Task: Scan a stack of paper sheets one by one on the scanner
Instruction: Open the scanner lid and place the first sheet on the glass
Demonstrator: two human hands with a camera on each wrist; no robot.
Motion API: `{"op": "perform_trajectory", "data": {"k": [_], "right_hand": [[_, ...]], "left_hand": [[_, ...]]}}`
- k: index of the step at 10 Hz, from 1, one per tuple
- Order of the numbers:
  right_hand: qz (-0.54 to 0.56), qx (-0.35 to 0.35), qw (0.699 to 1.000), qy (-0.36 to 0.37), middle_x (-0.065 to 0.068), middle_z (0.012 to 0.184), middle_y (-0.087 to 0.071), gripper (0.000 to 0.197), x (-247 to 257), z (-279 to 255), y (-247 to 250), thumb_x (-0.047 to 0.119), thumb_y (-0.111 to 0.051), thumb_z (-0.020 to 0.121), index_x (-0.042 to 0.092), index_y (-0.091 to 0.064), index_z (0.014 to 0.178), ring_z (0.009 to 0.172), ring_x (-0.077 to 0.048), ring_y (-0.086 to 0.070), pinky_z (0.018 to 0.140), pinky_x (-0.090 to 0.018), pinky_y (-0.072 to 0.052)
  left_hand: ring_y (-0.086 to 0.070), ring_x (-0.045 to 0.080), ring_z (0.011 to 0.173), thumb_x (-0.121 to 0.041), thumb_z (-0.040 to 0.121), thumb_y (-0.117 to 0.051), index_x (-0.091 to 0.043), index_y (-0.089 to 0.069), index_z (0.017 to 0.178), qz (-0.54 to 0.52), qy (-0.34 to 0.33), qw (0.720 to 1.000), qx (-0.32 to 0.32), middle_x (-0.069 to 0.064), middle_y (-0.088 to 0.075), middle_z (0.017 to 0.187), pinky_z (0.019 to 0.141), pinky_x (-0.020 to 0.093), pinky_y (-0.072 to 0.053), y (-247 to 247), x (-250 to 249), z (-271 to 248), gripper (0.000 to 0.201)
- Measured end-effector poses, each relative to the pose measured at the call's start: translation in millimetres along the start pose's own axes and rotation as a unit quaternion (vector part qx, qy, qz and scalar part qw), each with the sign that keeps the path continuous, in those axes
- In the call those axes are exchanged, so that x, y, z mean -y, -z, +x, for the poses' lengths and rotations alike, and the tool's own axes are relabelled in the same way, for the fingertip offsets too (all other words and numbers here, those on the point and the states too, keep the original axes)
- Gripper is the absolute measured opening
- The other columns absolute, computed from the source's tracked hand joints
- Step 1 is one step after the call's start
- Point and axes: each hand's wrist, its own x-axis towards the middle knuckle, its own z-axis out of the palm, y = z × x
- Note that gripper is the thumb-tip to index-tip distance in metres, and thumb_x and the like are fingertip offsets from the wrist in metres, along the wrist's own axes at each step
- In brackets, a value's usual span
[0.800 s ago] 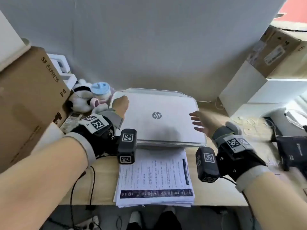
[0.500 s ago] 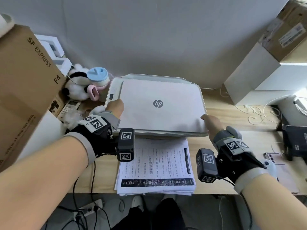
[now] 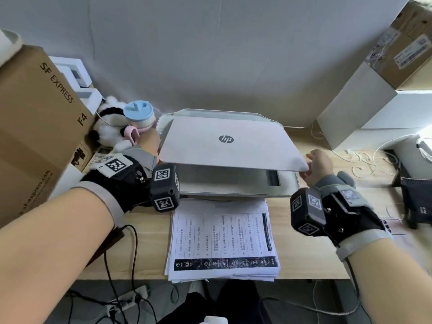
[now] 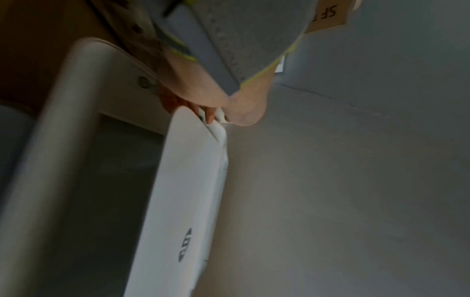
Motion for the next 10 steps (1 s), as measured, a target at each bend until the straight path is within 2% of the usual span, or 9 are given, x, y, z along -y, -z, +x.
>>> {"op": "perform_trajectory", "data": {"k": [1, 2, 3, 4, 5, 6, 7, 8, 10], "right_hand": [[0.112, 0.007, 0.993, 0.020, -0.002, 0.073, -0.047, 0.021, 26.3, -13.3, -10.1, 0.021, -0.038, 0.092, 0.015, -0.052, 0.079, 0.060, -0.012, -0.048, 0.049, -0.021, -0.045], [0.217, 0.030, 0.972, 0.089, -0.003, 0.078, -0.052, 0.023, 49.1, -19.8, -22.9, 0.021, -0.036, 0.094, 0.012, -0.052, 0.079, 0.068, -0.015, -0.057, 0.055, -0.023, -0.052], [0.232, 0.072, 0.961, 0.129, -0.003, 0.090, -0.057, 0.021, 65.2, -19.6, -40.7, 0.024, -0.035, 0.095, 0.014, -0.053, 0.088, 0.084, -0.018, -0.058, 0.064, -0.025, -0.050], [0.167, 0.095, 0.967, 0.169, 0.001, 0.107, -0.056, 0.024, 82.9, -19.9, -60.8, 0.027, -0.037, 0.095, 0.019, -0.055, 0.107, 0.089, -0.012, -0.055, 0.067, -0.024, -0.048], [0.097, 0.101, 0.967, 0.211, 0.003, 0.116, -0.051, 0.033, 90.5, -11.2, -78.1, 0.025, -0.034, 0.095, 0.026, -0.051, 0.124, 0.101, -0.014, -0.050, 0.073, -0.028, -0.047], [0.038, 0.104, 0.963, 0.246, 0.006, 0.120, -0.052, 0.041, 93.6, -3.5, -92.3, 0.025, -0.033, 0.090, 0.029, -0.048, 0.128, 0.107, -0.016, -0.048, 0.088, -0.036, -0.046], [0.013, 0.103, 0.961, 0.256, 0.007, 0.131, -0.052, 0.052, 99.6, 14.3, -106.4, 0.030, -0.038, 0.083, 0.034, -0.045, 0.135, 0.120, -0.014, -0.047, 0.107, -0.040, -0.037], [-0.009, 0.108, 0.963, 0.246, 0.002, 0.144, -0.044, 0.051, 99.9, 30.3, -114.3, 0.025, -0.039, 0.092, 0.026, -0.039, 0.142, 0.131, -0.015, -0.041, 0.112, -0.041, -0.032], [-0.069, 0.136, 0.963, 0.224, 0.000, 0.147, -0.040, 0.044, 92.5, 48.8, -121.3, 0.021, -0.039, 0.097, 0.017, -0.043, 0.140, 0.136, -0.017, -0.036, 0.114, -0.041, -0.030]], "left_hand": [[-0.046, 0.011, 0.053, -0.023, 0.092, -0.037, -0.014, -0.050, 0.074, -0.077, -0.020, 0.997, 0.009, -0.001, -0.053, 0.072, 0.044, 0.021, -0.035, -6.4, -27.3, -5.8, 0.023], [-0.045, 0.013, 0.054, -0.028, 0.098, -0.028, -0.016, -0.044, 0.071, -0.100, -0.053, 0.993, 0.020, -0.001, -0.049, 0.070, 0.049, 0.021, -0.036, -17.4, -55.8, -11.3, 0.034], [-0.050, 0.023, 0.064, -0.023, 0.096, -0.025, -0.012, -0.048, 0.075, -0.117, -0.086, 0.989, -0.013, 0.007, -0.054, 0.079, 0.056, 0.022, -0.036, -32.0, -81.9, -15.8, 0.034], [-0.057, 0.033, 0.109, -0.029, 0.097, -0.024, -0.002, -0.055, 0.118, -0.081, -0.142, 0.986, -0.017, 0.018, -0.058, 0.124, 0.091, 0.037, -0.047, -49.6, -99.0, -20.9, 0.046], [-0.045, 0.034, 0.128, -0.043, 0.094, -0.020, -0.006, -0.044, 0.135, -0.015, -0.184, 0.983, -0.017, 0.019, -0.046, 0.140, 0.107, 0.043, -0.038, -63.2, -107.2, -19.5, 0.060], [-0.036, 0.032, 0.130, -0.029, 0.100, -0.015, -0.007, -0.039, 0.137, 0.091, -0.213, 0.970, -0.078, 0.017, -0.041, 0.142, 0.106, 0.035, -0.029, -73.7, -118.6, -12.8, 0.049], [-0.039, 0.032, 0.127, -0.022, 0.103, -0.016, -0.004, -0.043, 0.133, 0.124, -0.243, 0.956, -0.105, 0.019, -0.043, 0.139, 0.102, 0.035, -0.031, -85.2, -131.0, 3.6, 0.045], [-0.044, 0.034, 0.123, -0.020, 0.101, -0.020, 0.001, -0.046, 0.129, 0.096, -0.269, 0.955, -0.079, 0.021, -0.048, 0.134, 0.100, 0.037, -0.032, -92.4, -134.9, 21.5, 0.043], [-0.037, 0.038, 0.131, -0.022, 0.099, -0.025, 0.005, -0.033, 0.138, 0.072, -0.259, 0.963, -0.001, 0.026, -0.040, 0.141, 0.107, 0.043, -0.030, -100.2, -129.3, 37.9, 0.048]]}}
